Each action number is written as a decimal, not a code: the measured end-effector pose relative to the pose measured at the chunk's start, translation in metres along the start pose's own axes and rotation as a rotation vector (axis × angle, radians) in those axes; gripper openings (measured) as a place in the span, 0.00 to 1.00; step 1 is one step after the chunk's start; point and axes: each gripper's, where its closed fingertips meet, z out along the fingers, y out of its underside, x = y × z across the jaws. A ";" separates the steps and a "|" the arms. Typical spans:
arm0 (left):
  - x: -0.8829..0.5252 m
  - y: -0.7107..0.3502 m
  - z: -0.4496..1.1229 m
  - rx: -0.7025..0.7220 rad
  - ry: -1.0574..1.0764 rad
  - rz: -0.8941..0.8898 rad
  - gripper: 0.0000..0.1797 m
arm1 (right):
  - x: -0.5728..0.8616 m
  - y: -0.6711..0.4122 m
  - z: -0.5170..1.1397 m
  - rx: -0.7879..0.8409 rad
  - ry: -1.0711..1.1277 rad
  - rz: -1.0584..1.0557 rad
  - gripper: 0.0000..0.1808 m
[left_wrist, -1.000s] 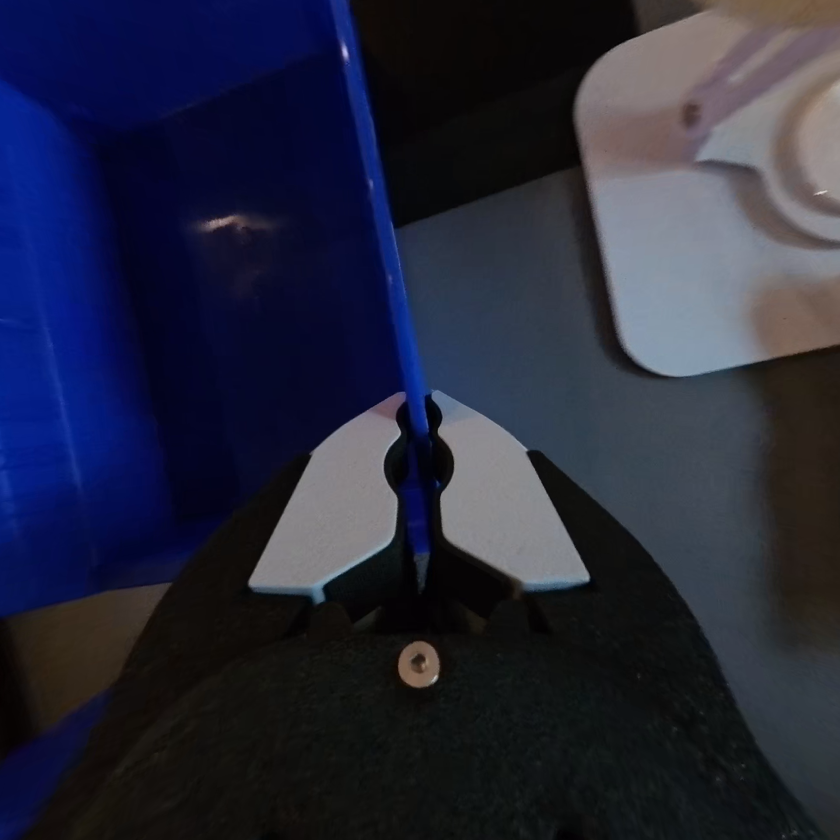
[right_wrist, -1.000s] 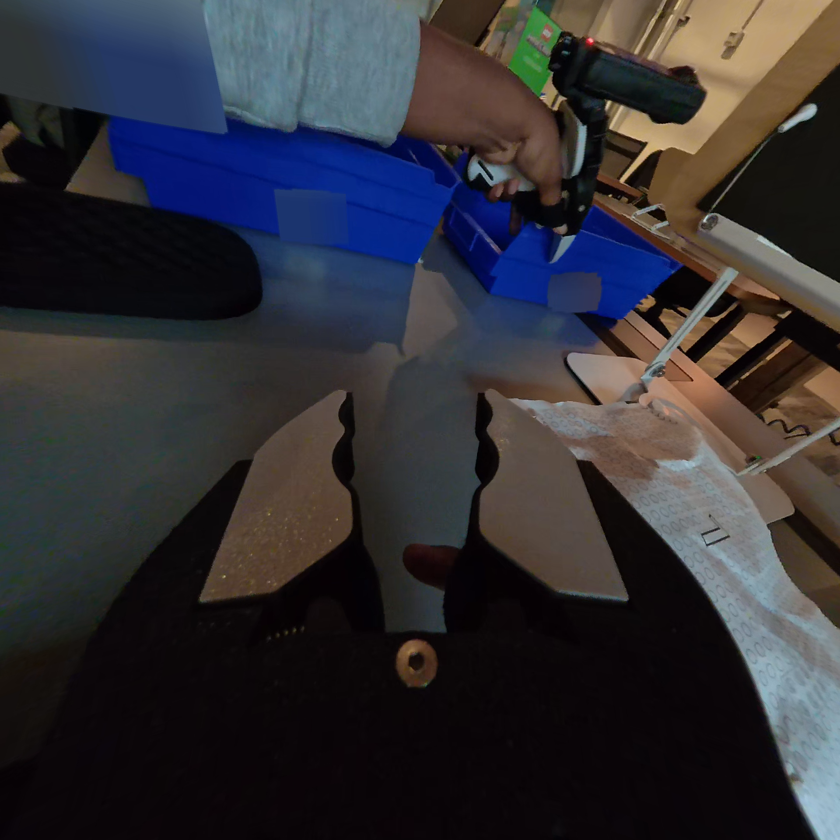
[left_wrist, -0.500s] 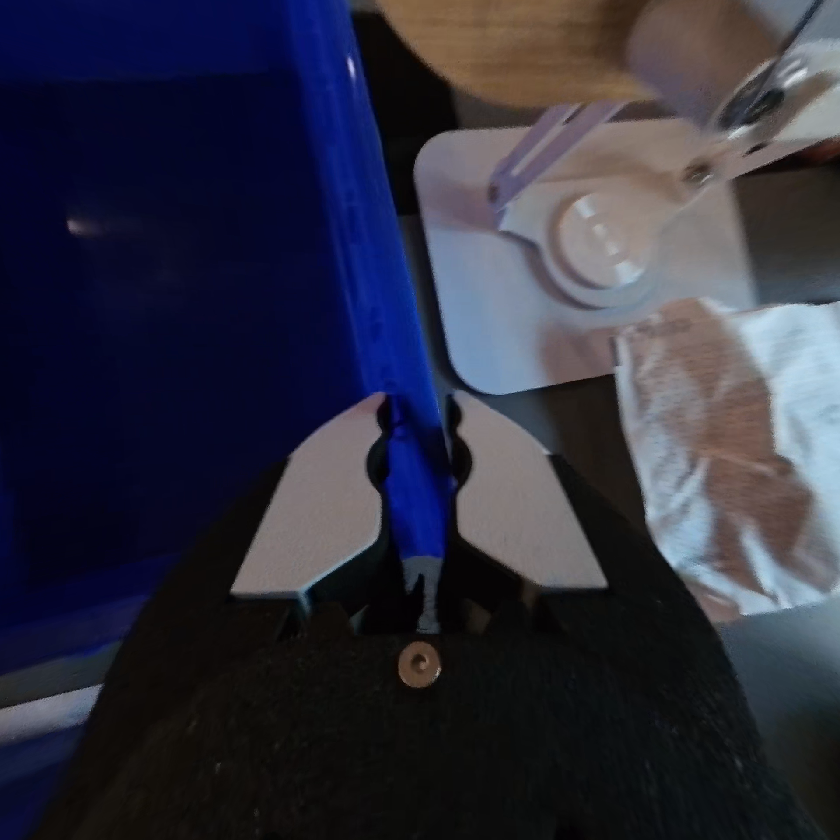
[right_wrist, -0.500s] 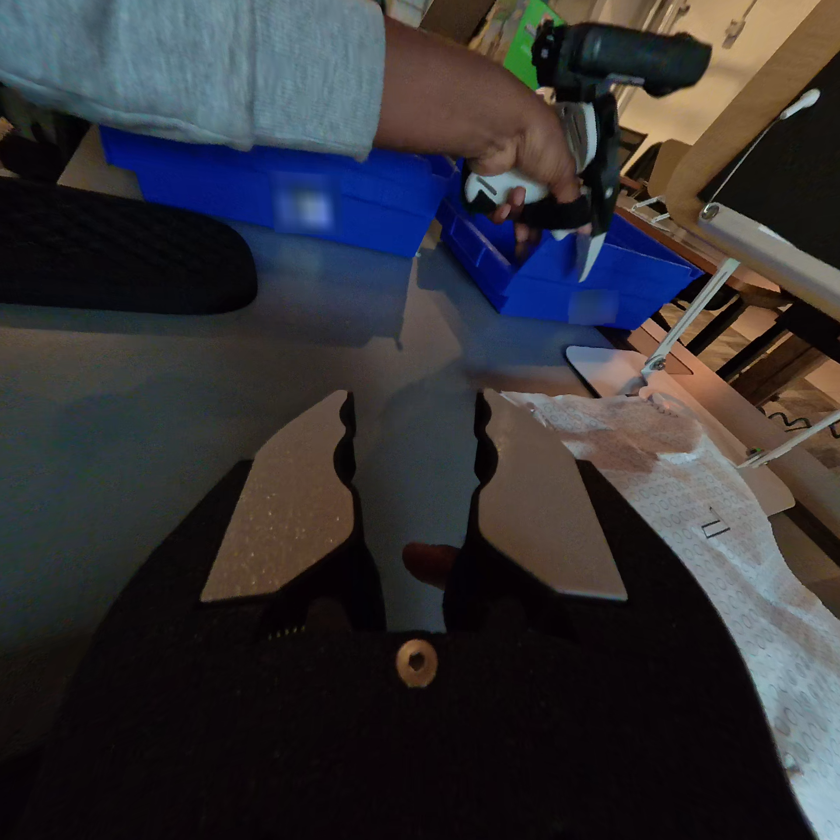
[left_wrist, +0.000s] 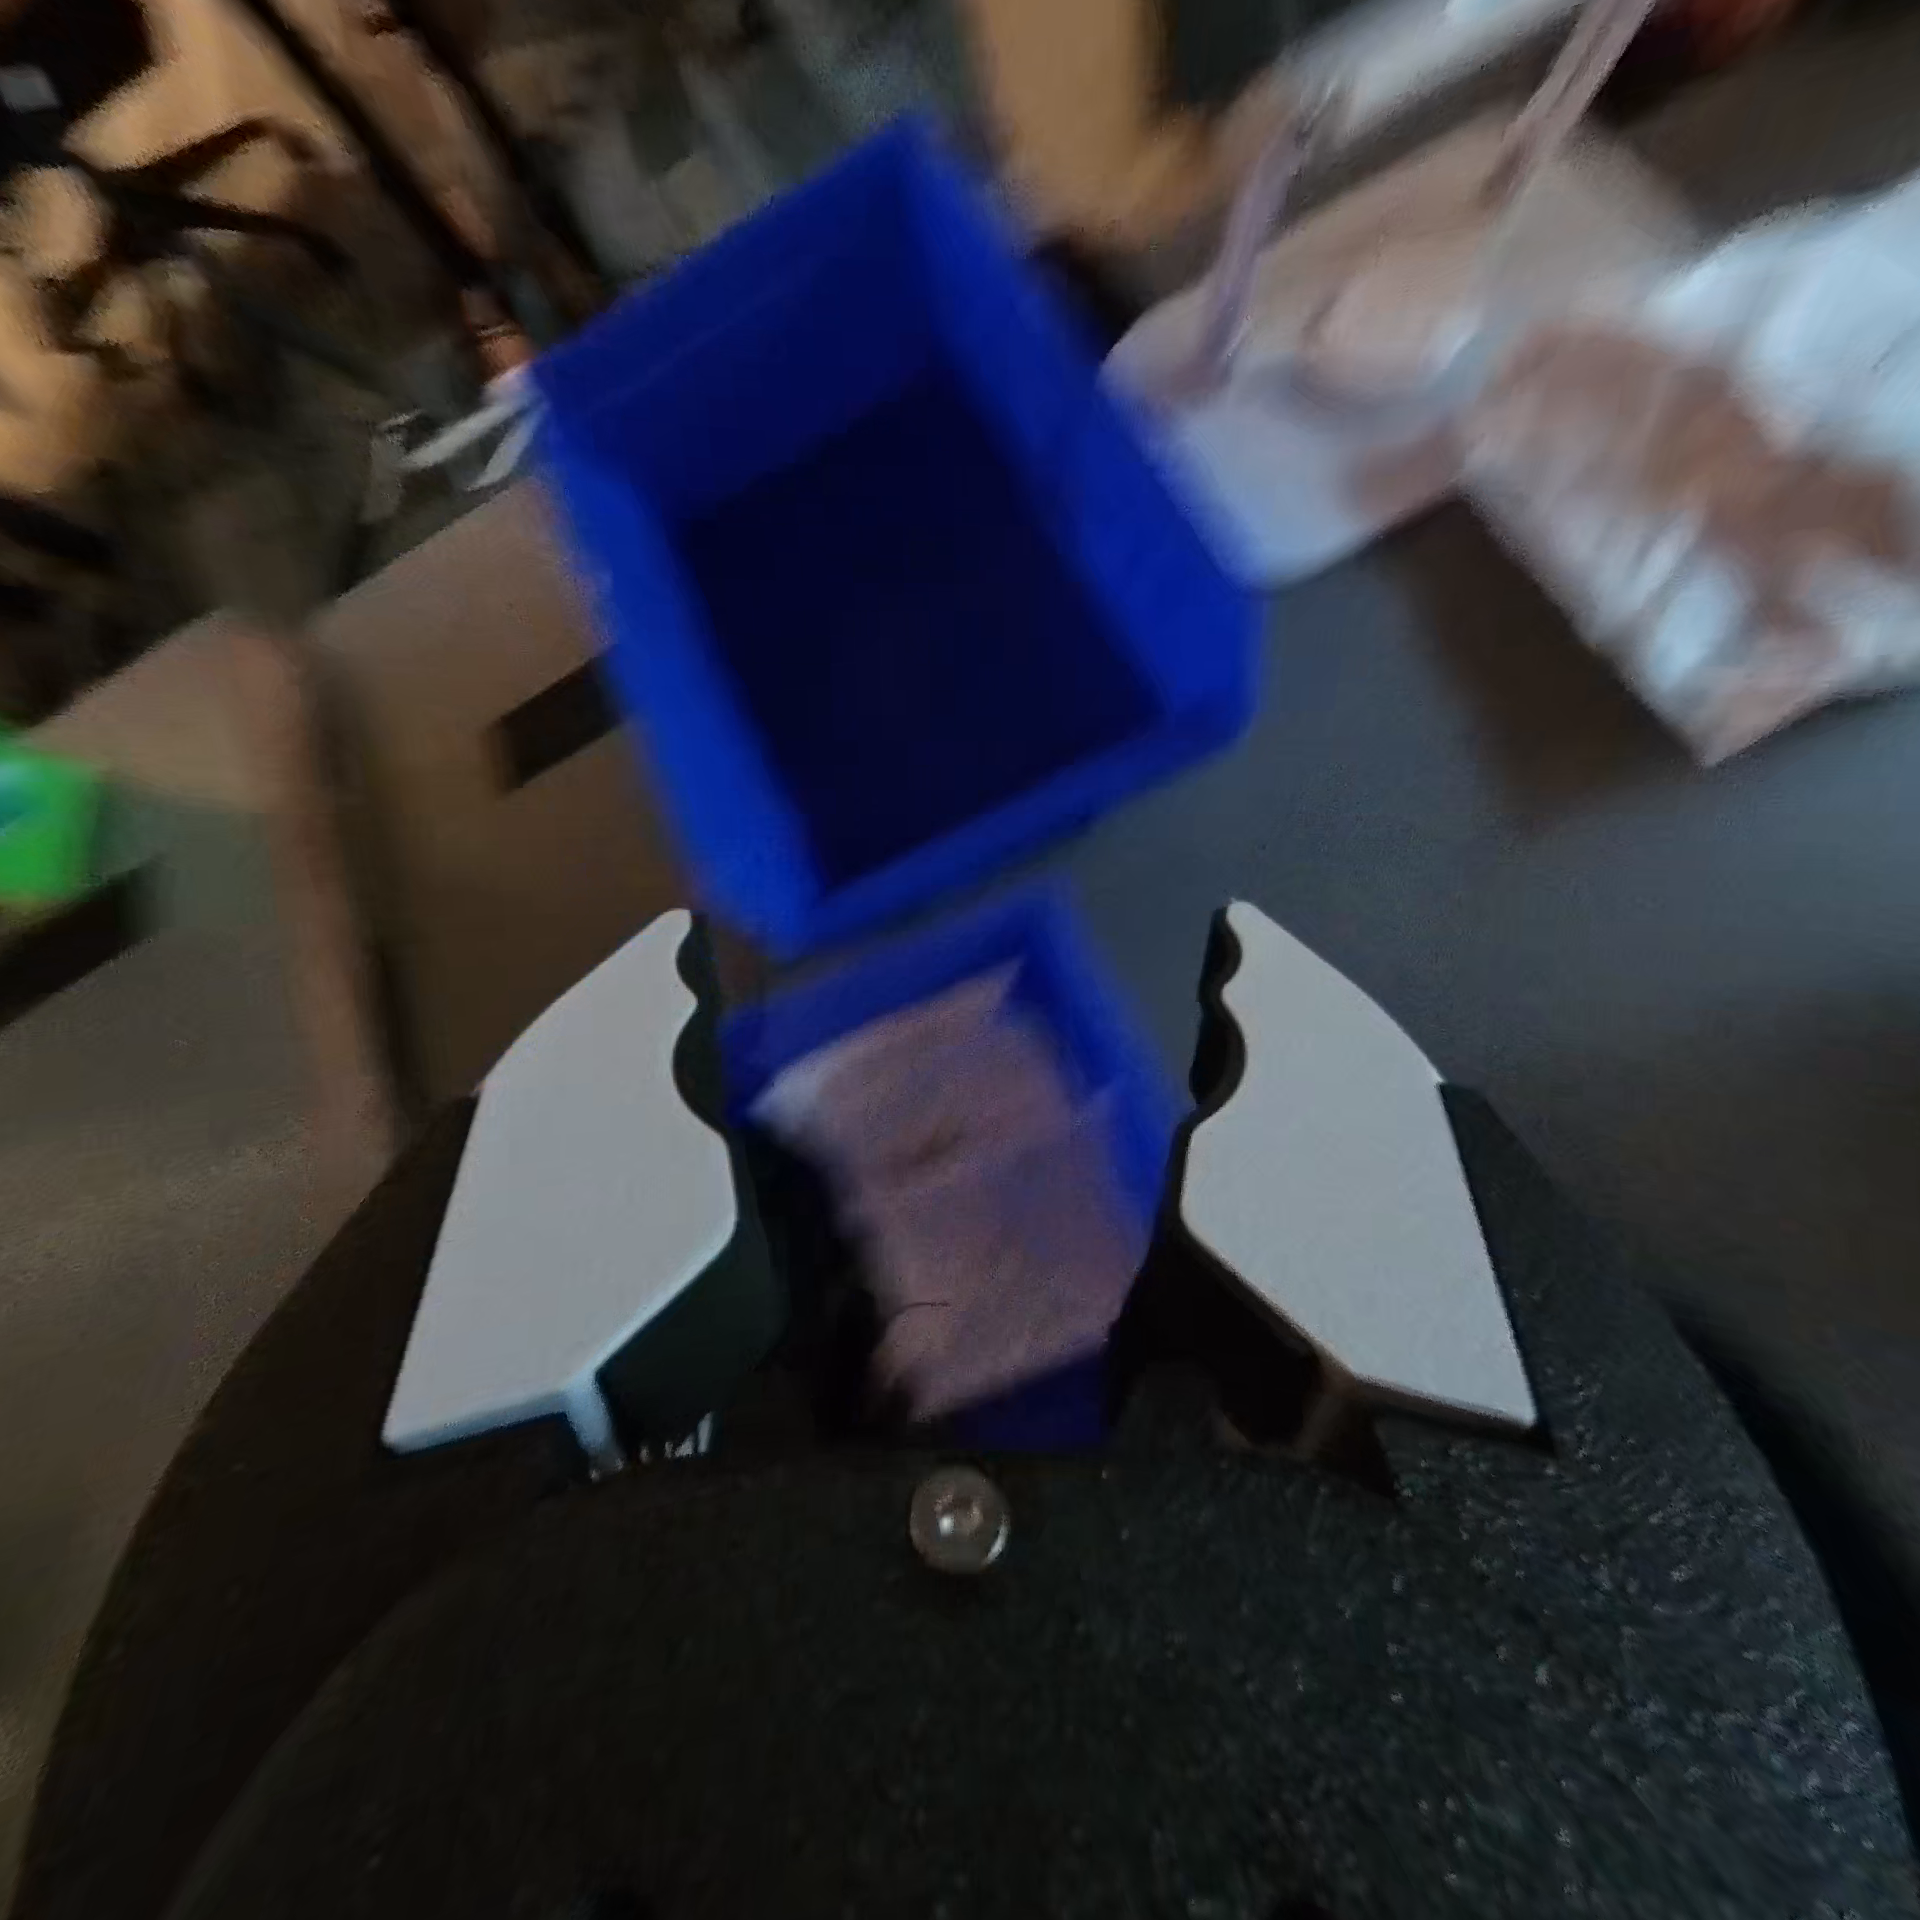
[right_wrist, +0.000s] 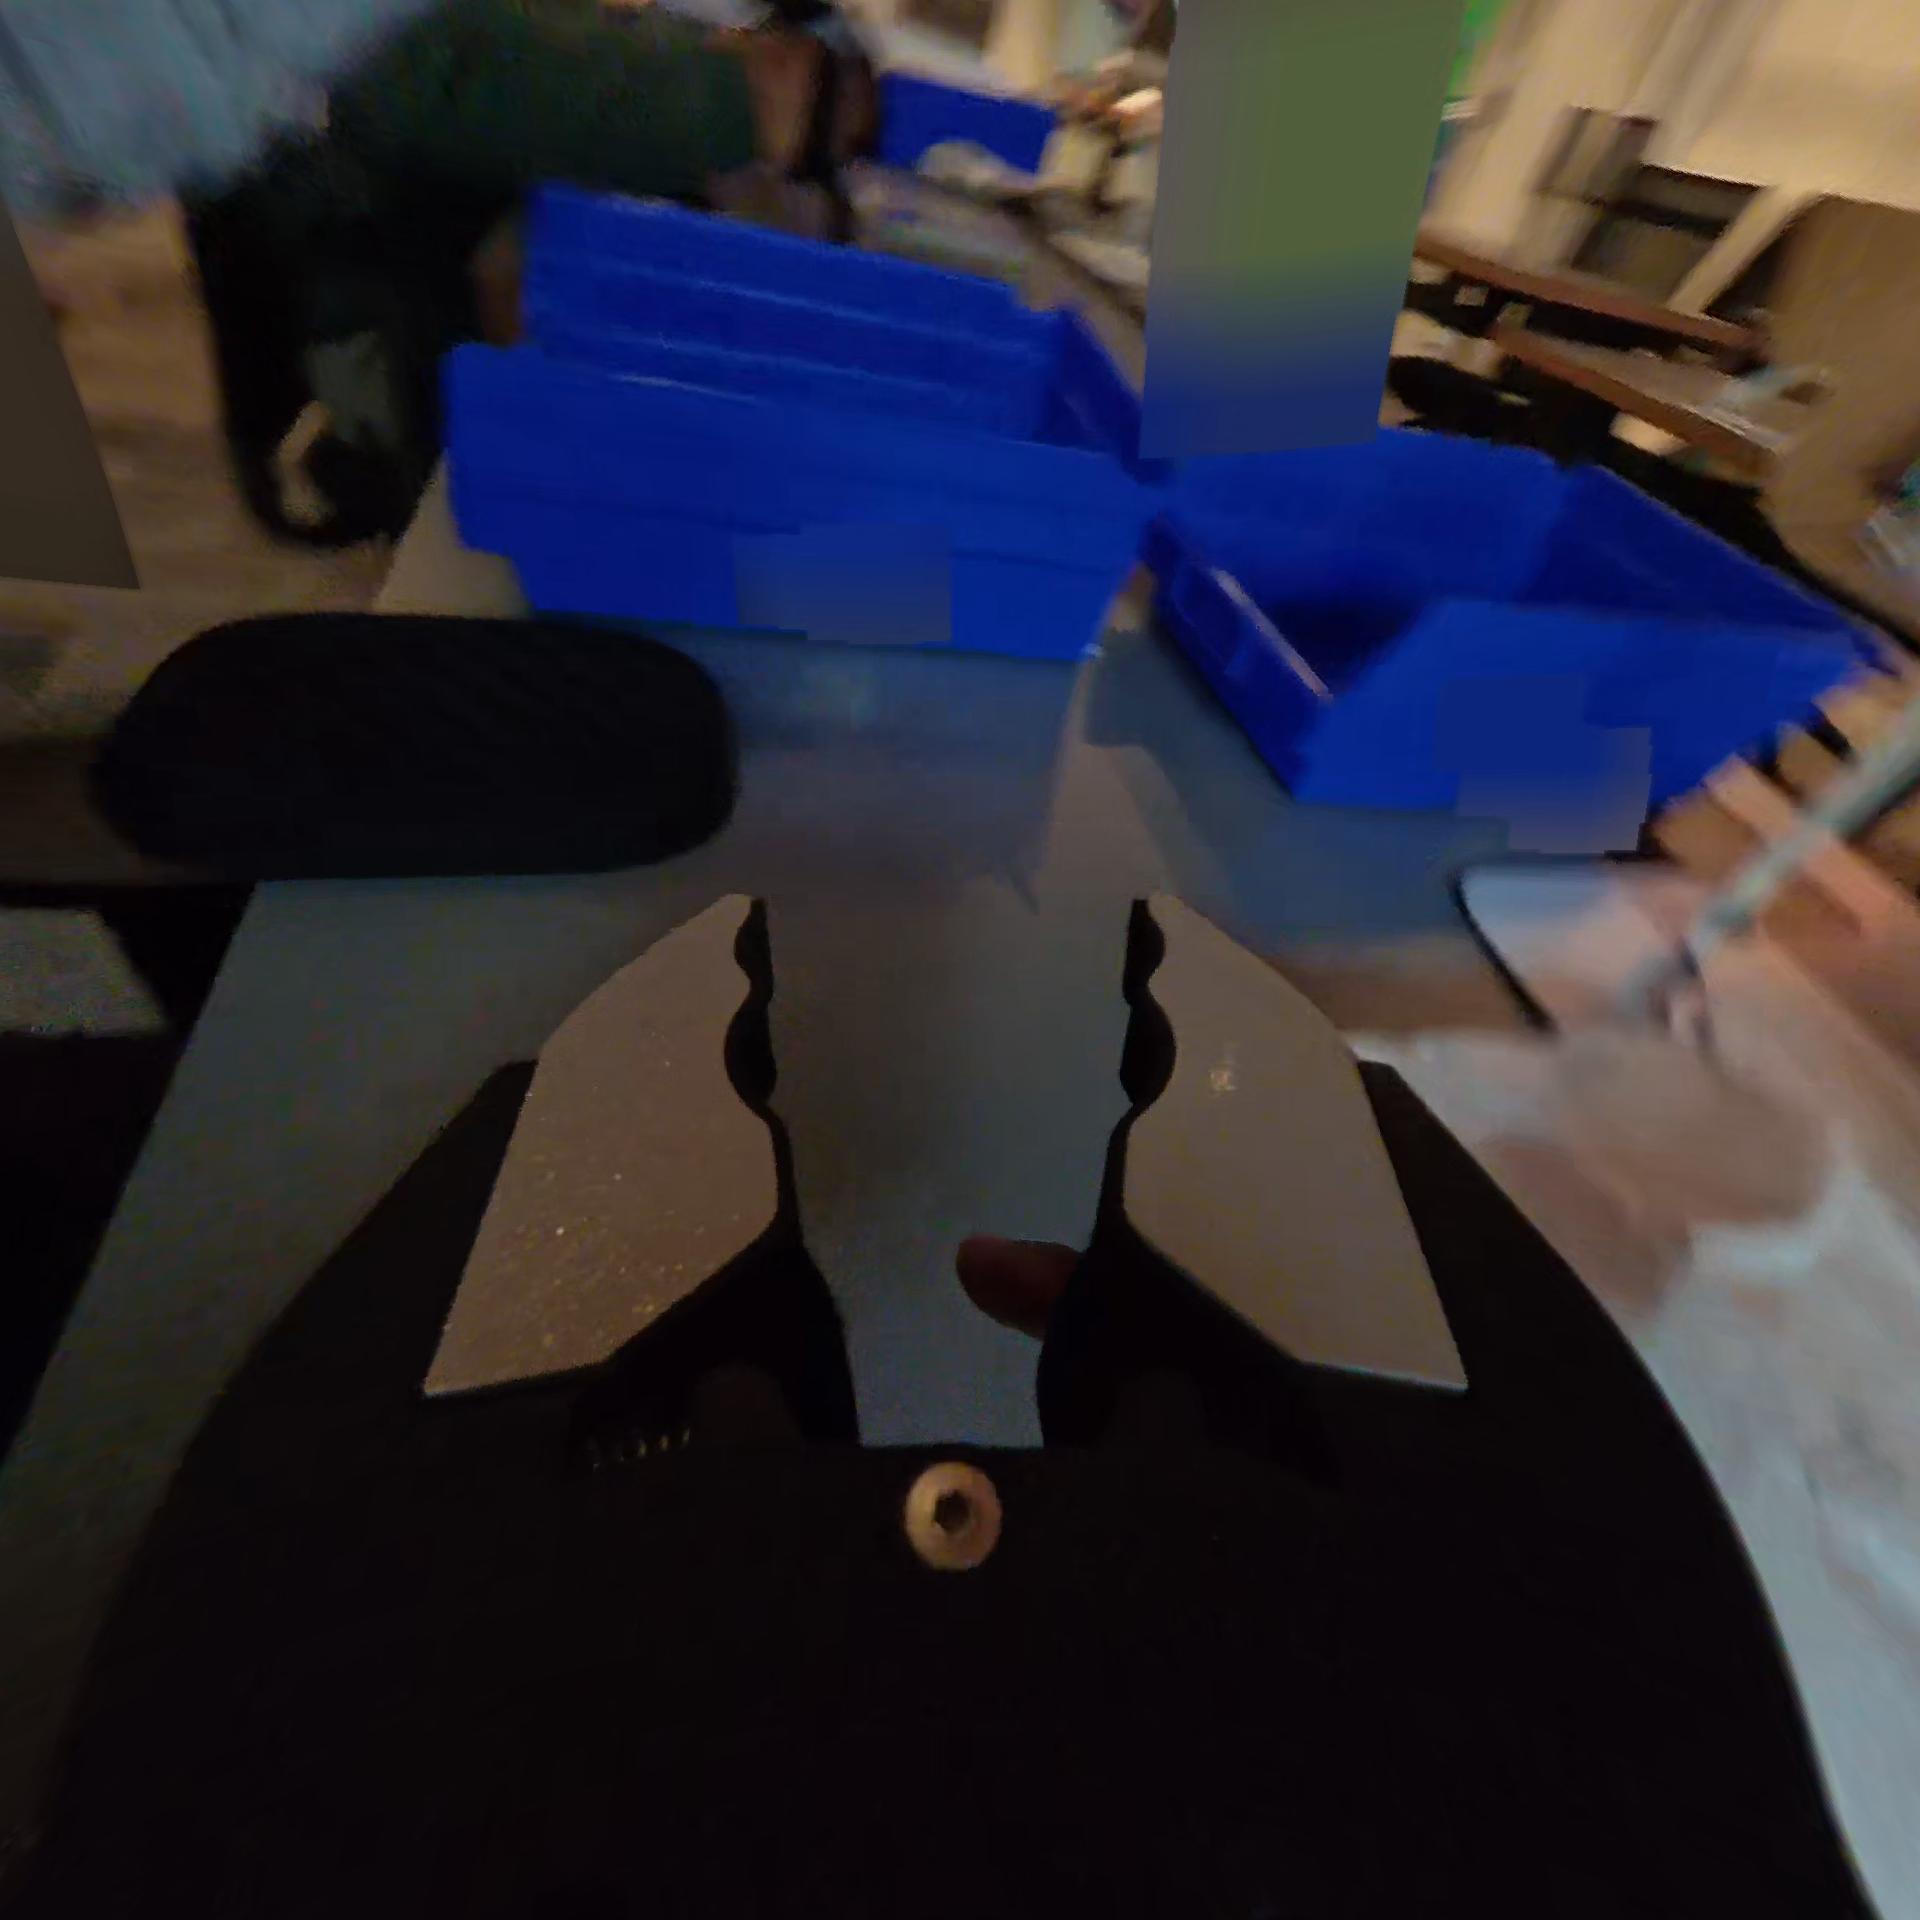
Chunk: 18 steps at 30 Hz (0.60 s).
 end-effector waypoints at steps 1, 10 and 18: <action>-0.015 0.020 -0.017 -0.030 -0.047 0.022 0.48 | -0.005 -0.007 0.008 -0.026 -0.028 -0.050 0.36; -0.097 0.194 -0.069 -0.226 -0.062 -0.217 0.38 | -0.043 -0.063 0.137 -0.199 -0.278 -0.680 0.35; -0.095 0.245 -0.032 -0.394 -0.005 -0.210 0.32 | -0.052 -0.067 0.227 -0.318 -0.485 -0.986 0.28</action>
